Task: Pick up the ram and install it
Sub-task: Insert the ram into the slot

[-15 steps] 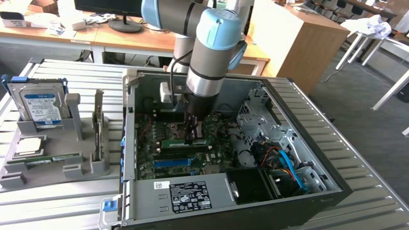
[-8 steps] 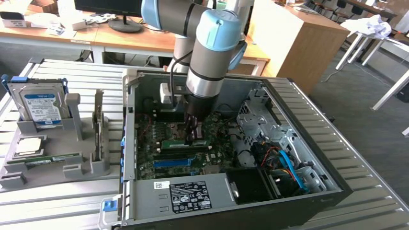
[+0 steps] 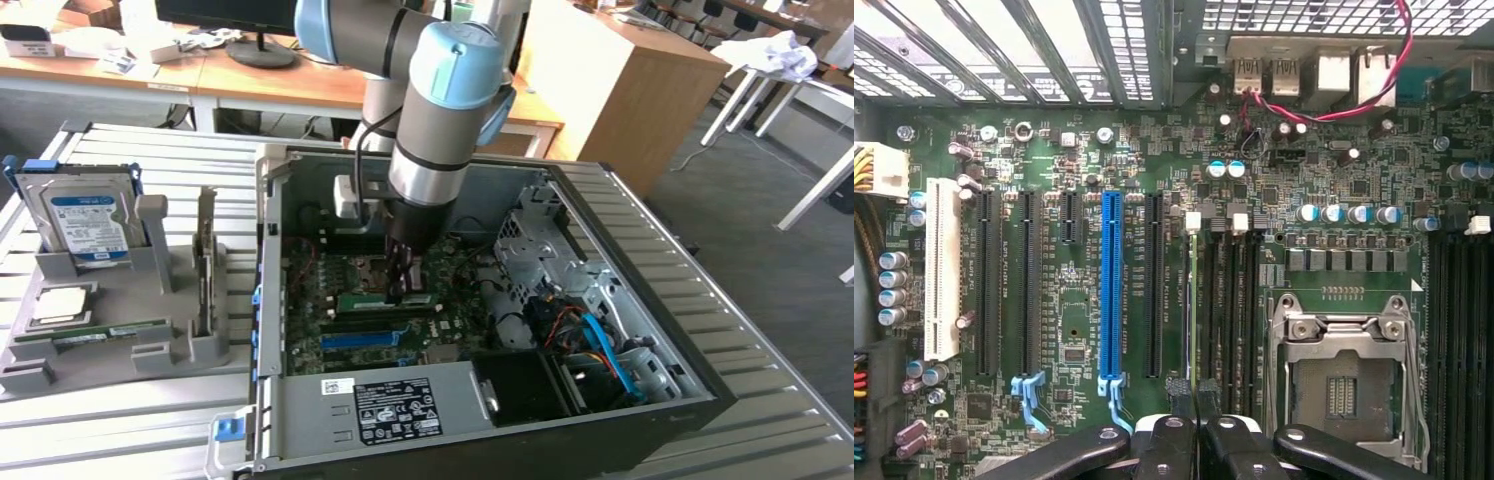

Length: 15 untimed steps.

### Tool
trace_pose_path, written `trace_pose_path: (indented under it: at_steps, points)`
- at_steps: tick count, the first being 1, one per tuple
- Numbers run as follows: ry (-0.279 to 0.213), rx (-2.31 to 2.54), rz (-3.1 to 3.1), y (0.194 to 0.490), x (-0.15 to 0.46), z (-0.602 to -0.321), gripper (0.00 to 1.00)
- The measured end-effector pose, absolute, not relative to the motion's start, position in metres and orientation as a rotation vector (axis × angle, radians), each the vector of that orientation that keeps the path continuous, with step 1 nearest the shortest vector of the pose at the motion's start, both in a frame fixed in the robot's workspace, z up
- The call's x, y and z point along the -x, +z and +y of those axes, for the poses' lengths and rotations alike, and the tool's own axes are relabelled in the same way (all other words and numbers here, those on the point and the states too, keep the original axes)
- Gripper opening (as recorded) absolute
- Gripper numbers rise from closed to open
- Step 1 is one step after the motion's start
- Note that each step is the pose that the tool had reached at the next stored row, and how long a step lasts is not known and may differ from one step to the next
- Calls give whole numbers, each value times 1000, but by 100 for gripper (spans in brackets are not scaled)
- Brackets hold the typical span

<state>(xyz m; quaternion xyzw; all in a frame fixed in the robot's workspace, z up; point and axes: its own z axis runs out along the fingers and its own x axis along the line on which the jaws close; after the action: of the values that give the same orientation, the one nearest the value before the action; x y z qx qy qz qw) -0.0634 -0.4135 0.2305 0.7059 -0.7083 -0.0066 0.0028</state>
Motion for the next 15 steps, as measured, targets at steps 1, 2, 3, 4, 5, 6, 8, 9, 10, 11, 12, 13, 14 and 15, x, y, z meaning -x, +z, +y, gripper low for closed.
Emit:
trace_pose_path:
  at_steps: [1,2,3,4,5,6,8,9,10,11,12,13,14,15]
  points:
    - [-21,-2214,-2221,230,63,-414,12]
    - [-21,-2214,-2221,230,63,-414,12]
    - [-21,-2213,-2221,230,63,-414,12]
    - [-20,-2213,-2221,230,63,-414,12]
    - [-21,-2213,-2221,229,63,-414,12]
    - [-21,-2214,-2221,229,63,-414,12]
    - [-21,-2214,-2221,228,63,-414,12]
    - [-20,-2213,-2221,228,63,-414,12]
    - [-20,-2213,-2221,228,63,-414,12]
    - [-20,-2213,-2221,228,63,-414,12]
    - [-20,-2213,-2221,227,63,-414,12]
    - [-20,-2213,-2221,227,63,-414,12]
    - [-20,-2213,-2221,227,63,-414,12]
    - [-20,-2213,-2221,226,63,-414,12]
